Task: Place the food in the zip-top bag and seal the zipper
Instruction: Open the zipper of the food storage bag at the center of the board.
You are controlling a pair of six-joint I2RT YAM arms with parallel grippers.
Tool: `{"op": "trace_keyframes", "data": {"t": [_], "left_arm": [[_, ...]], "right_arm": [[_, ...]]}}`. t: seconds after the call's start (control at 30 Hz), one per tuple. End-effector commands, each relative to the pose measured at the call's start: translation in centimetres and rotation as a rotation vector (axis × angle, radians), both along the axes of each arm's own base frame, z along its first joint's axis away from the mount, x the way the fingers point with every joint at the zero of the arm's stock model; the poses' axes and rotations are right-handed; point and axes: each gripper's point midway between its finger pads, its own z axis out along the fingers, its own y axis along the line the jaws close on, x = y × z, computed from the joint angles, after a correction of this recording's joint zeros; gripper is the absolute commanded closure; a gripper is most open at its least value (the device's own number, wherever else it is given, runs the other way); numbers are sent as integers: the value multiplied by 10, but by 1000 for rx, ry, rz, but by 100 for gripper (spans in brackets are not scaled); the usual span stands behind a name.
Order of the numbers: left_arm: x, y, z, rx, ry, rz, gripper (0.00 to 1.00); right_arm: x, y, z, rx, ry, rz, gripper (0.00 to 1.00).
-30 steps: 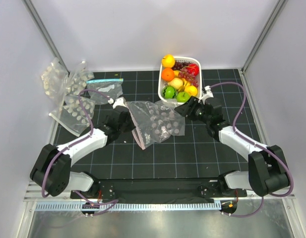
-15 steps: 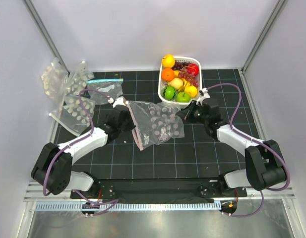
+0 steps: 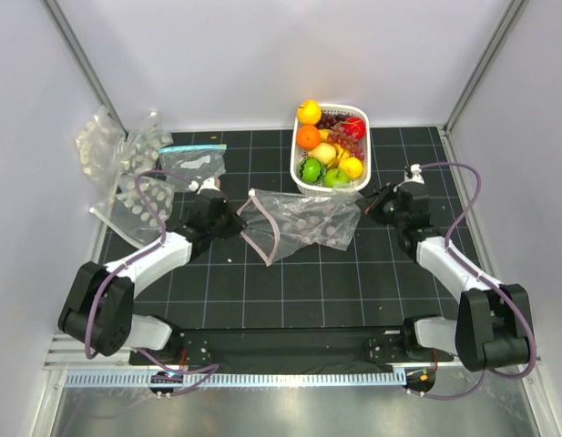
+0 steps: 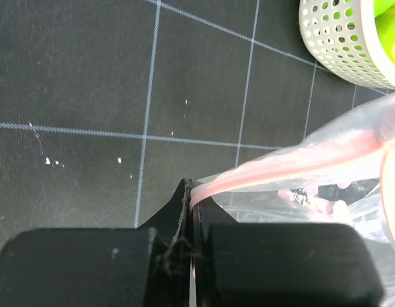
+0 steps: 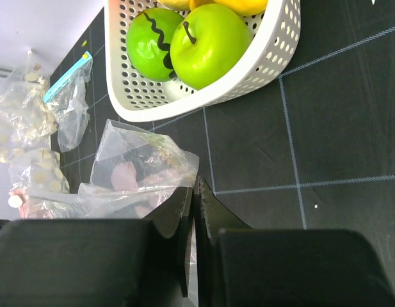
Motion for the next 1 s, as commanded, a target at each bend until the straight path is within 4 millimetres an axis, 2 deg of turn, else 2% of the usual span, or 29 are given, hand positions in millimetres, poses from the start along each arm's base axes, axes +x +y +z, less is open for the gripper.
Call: {"op": "trace_keyframes", "data": {"t": [0.0, 0.03, 0.07, 0.1, 0.17, 0.2, 0.23, 0.3, 0.33, 0.43, 0.47, 0.53, 0.57, 0.63, 0.67, 0.83, 0.87, 0.97], "left_arm": [[1, 8, 15, -20, -49, 29, 100], [1, 7, 17, -23, -56, 25, 100], [-1, 7, 19, -26, -61, 19, 100], [-3, 6, 27, -39, -82, 13, 100], [-6, 8, 35, -50, -106, 14, 100], [-8, 8, 38, -53, -116, 14, 100], [-8, 13, 53, -58, -162, 31, 100], [-14, 19, 60, -54, -192, 53, 100], [-15, 27, 75, -54, -241, 87, 100], [-26, 43, 89, -40, -280, 148, 100], [-33, 53, 107, -40, -330, 188, 100], [-44, 65, 127, -40, -395, 234, 100], [-56, 78, 145, -39, -457, 287, 100], [-68, 94, 161, -50, -527, 354, 100], [-81, 108, 178, -65, -588, 405, 100], [-101, 132, 196, -40, -661, 497, 100], [-102, 130, 200, -33, -664, 490, 100], [-96, 127, 194, 83, -635, 488, 100]], "right_arm": [[3, -12, 26, 2, -89, -57, 89], [2, -9, 31, 3, -106, -44, 83], [1, -7, 33, -2, -115, -21, 61], [1, -5, 38, 1, -131, -9, 47], [-2, -3, 43, 5, -150, 9, 28], [-3, -1, 47, 4, -164, 19, 26], [-4, -1, 48, 3, -171, 23, 24], [-6, 0, 54, 2, -190, 29, 22], [-7, 0, 55, 1, -194, 31, 22], [-7, 5, 56, -2, -196, 50, 22], [-6, 7, 56, -5, -194, 57, 22], [-5, 11, 52, 1, -181, 75, 22], [-5, 13, 51, 0, -178, 81, 22], [-4, 18, 53, 5, -184, 97, 22], [-5, 20, 53, 4, -186, 103, 22], [-7, 22, 57, -15, -205, 110, 22], [-7, 22, 59, -15, -208, 111, 22], [-7, 24, 56, -19, -202, 119, 22]]}}
